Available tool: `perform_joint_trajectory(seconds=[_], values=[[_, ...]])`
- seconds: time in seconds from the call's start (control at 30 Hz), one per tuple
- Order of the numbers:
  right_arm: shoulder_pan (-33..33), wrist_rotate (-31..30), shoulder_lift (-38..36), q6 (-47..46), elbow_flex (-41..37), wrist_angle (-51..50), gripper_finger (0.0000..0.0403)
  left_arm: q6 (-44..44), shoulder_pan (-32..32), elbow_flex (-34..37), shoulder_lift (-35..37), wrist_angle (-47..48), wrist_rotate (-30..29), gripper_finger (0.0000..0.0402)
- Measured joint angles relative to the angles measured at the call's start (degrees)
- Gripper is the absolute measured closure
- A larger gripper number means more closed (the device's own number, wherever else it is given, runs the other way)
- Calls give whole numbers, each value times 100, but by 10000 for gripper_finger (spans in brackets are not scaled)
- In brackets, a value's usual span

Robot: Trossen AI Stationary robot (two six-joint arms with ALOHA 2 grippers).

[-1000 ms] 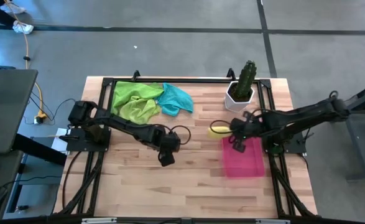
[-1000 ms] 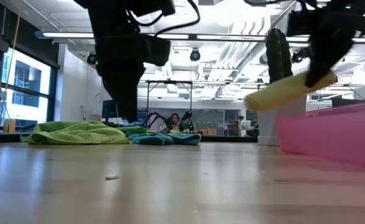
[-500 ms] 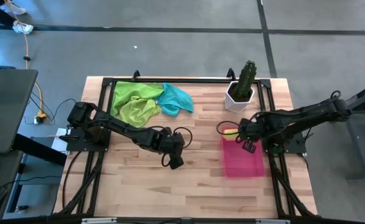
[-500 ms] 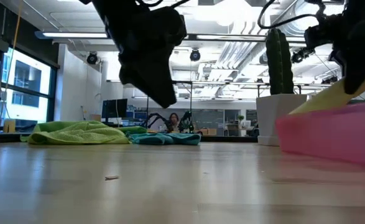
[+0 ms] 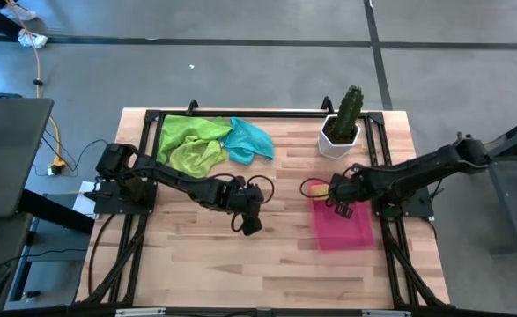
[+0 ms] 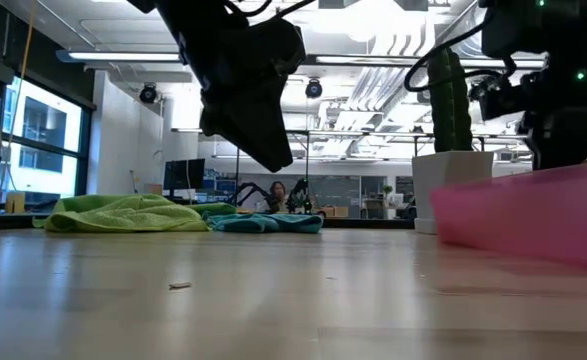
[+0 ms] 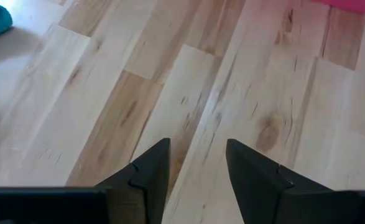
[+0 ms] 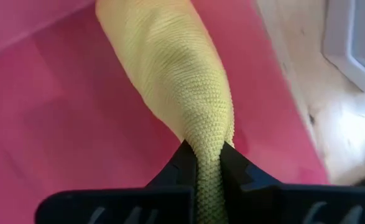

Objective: Roll microfiber towels into tight, uniform cylinder then place into a basket
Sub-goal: Put the yellow microfiber towel into the pink bin, then fold the blue microfiber towel

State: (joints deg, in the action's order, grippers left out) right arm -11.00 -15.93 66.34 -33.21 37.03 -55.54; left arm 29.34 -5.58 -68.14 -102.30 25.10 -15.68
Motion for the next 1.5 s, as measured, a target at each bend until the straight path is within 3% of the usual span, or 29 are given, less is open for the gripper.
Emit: perform_joint_trajectory(seconds=[0.37,0.57,0.77,1.03,1.2,1.33,1.5], values=[[4,200,1,24,-535,586,386,31,-7,0,-2,-79,2,257],[3,208,1,131,-547,497,294,46,-7,0,-2,-80,2,257],[89,361,3,-27,121,-136,207,46,4,0,-2,-76,2,257],[97,286,3,121,1109,-526,193,-353,4,0,-2,-3,-14,257],[97,-431,1,216,1303,620,193,-1241,125,0,-2,231,-769,257],[100,-885,1,512,1145,1941,192,-1285,490,0,-2,514,-1455,257],[102,-1249,5,935,988,2921,192,-1276,1265,0,-2,380,-1358,257]])
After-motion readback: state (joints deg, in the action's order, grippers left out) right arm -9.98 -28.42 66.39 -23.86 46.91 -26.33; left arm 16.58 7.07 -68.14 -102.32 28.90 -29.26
